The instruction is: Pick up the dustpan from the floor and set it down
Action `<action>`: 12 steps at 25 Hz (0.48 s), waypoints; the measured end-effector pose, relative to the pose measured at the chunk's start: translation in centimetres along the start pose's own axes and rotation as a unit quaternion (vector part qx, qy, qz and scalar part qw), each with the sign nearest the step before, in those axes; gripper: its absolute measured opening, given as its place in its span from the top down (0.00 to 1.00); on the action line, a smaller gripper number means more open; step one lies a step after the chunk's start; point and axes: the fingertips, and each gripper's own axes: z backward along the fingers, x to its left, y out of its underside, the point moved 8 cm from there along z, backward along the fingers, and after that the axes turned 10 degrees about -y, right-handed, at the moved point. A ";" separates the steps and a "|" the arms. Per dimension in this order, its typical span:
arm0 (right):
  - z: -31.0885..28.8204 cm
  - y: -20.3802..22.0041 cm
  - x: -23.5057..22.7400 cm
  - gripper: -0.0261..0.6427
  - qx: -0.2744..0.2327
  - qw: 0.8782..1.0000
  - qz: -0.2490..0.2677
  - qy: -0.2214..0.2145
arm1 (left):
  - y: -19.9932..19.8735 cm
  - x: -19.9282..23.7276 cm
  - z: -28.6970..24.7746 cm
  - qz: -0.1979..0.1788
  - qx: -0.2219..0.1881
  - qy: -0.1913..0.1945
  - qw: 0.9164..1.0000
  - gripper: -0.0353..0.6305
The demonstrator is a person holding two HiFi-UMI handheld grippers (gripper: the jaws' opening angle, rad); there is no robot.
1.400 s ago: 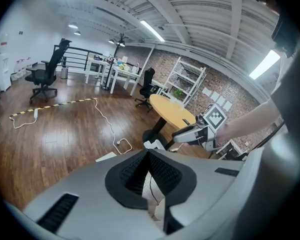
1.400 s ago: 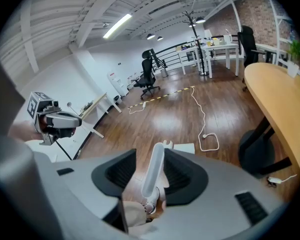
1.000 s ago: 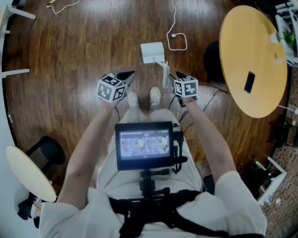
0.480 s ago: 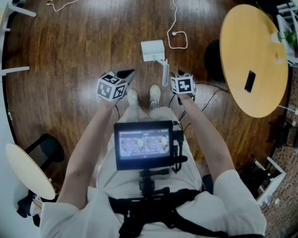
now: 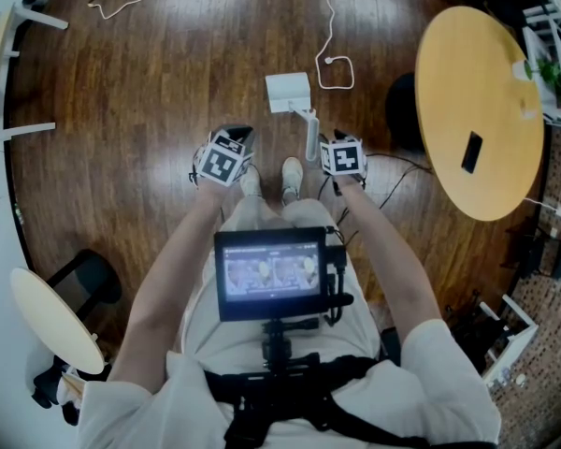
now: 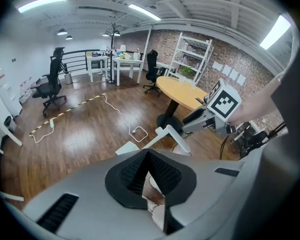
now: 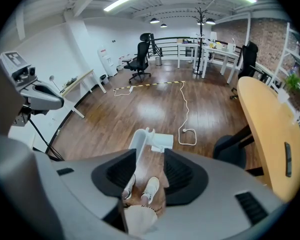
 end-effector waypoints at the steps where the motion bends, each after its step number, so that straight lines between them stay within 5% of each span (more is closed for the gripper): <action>1: 0.0 0.0 0.0 0.68 0.001 1.000 -0.001 0.001 | 0.1 0.2 -0.1 -0.006 0.009 -0.016 1.000 0.96; 12: 0.0 0.1 -0.1 0.68 0.003 1.000 -0.006 0.012 | 1.2 2.1 -0.9 -0.026 0.082 -0.114 0.990 0.95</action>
